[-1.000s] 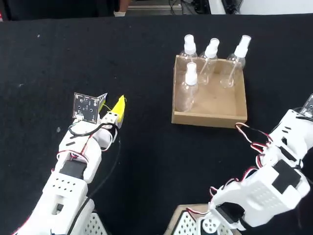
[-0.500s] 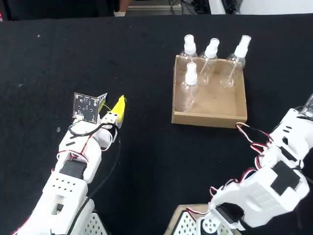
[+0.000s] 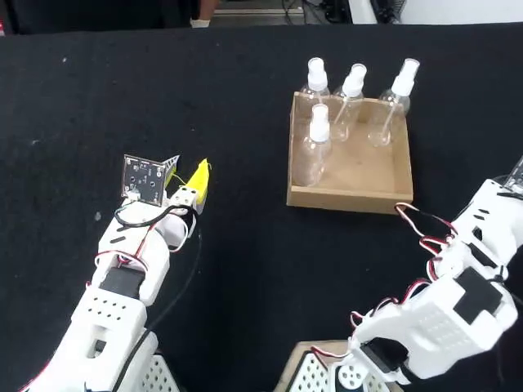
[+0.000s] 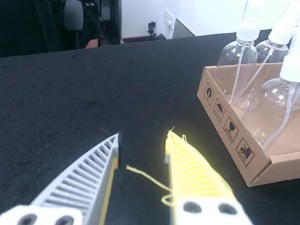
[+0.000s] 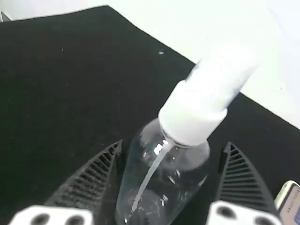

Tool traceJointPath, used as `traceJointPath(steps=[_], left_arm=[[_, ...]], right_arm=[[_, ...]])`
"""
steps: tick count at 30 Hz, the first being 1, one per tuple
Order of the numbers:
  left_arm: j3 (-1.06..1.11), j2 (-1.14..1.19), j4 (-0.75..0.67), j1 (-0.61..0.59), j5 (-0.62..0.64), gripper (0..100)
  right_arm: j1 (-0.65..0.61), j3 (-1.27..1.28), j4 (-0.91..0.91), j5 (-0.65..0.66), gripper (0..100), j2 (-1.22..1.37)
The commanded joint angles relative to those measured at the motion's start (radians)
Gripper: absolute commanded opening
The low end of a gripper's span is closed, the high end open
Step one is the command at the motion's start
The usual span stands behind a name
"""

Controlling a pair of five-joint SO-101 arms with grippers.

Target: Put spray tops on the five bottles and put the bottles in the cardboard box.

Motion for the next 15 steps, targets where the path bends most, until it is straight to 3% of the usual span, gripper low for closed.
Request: traceJointPath(steps=[1,4,10,15], left_arm=[[-0.018,-0.009,-0.023,0.005,0.000,16],[-0.018,-0.009,-0.023,0.005,0.000,16],[-0.018,-0.011,-0.023,0.005,0.000,16],[-0.018,-0.011,-0.023,0.005,0.000,16]], right_arm=[[-0.006,-0.061,-0.023,0.009,15.0,-0.001],[-0.006,-0.061,-0.023,0.005,0.8,-0.001],[0.018,-0.054,-0.023,-0.002,1.1,-0.010],[0.066,-0.044,0.021,-0.143,1.0,-0.077]])
